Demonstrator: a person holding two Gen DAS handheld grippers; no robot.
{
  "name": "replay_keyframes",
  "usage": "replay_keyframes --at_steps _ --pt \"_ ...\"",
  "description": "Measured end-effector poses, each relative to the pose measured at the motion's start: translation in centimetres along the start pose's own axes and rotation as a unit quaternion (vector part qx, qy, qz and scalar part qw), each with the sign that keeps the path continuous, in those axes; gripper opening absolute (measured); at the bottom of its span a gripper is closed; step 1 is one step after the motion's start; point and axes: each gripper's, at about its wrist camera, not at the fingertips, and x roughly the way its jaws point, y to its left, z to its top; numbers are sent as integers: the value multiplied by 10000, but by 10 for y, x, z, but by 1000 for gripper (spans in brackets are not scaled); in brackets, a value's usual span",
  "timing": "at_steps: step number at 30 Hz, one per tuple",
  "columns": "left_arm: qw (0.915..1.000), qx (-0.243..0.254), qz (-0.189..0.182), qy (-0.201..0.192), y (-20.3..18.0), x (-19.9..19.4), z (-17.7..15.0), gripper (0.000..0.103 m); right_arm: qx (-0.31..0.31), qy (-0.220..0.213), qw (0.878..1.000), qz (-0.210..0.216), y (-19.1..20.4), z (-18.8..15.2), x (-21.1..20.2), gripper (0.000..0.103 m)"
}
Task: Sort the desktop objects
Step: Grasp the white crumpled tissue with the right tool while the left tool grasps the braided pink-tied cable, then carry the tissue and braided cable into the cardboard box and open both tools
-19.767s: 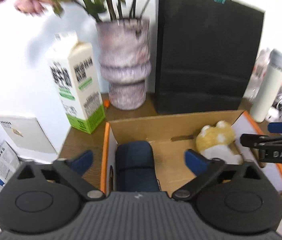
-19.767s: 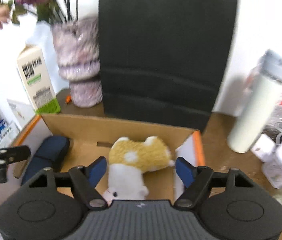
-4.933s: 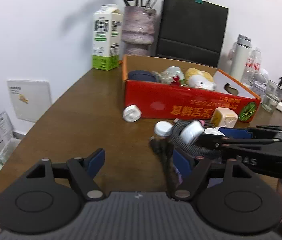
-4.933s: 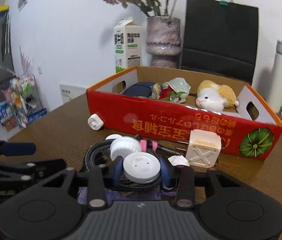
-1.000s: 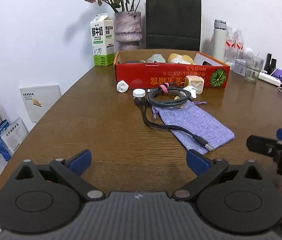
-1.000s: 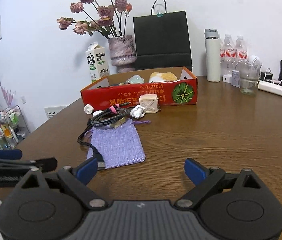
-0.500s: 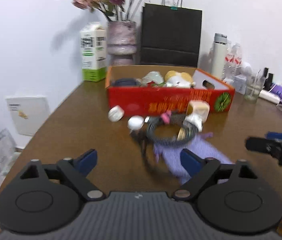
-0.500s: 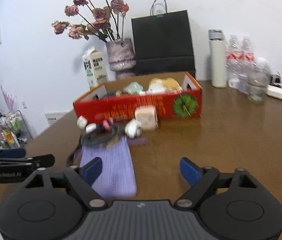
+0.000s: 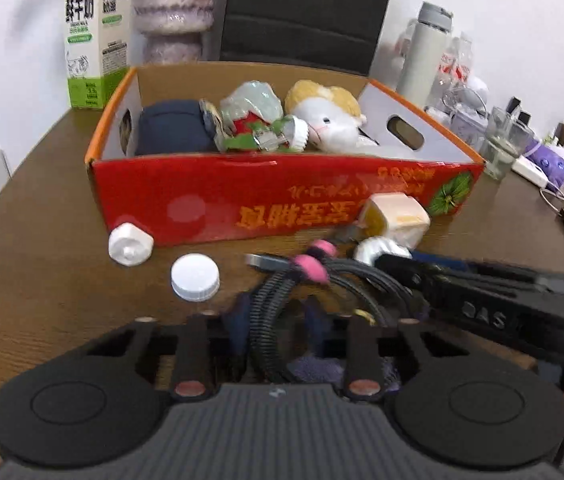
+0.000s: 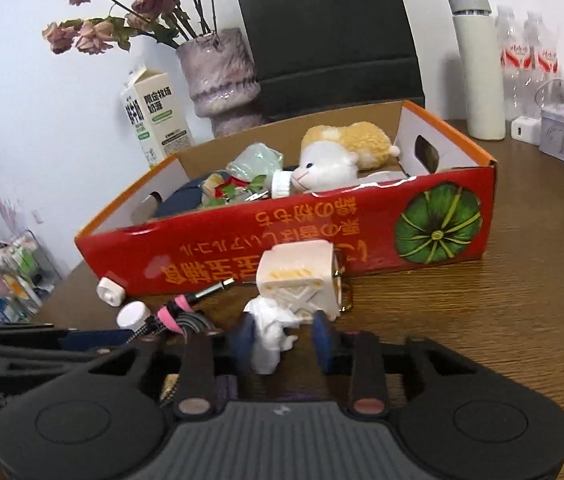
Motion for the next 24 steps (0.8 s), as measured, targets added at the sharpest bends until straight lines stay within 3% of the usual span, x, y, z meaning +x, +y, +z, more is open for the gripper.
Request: replay_keyframes --at_steps 1,6,12,15,24 --pt "10000 -17 -1 -16 0 0 -1 19 32 -1 10000 55 -1 -3 -1 16" --pt "9995 -28 292 -98 -6 -14 -8 14 18 -120 9999 -20 -3 -11 -15 13" --pt "9972 -126 423 -600 -17 -69 -25 13 413 -501 9978 156 -24 -28 -53 13" --pt "9946 -343 295 -934 -20 -104 -33 13 533 -753 9955 234 -30 -39 -74 13" --pt "9887 -808 214 -1246 -23 -164 -69 14 491 -1422 9869 583 -30 -66 -120 13"
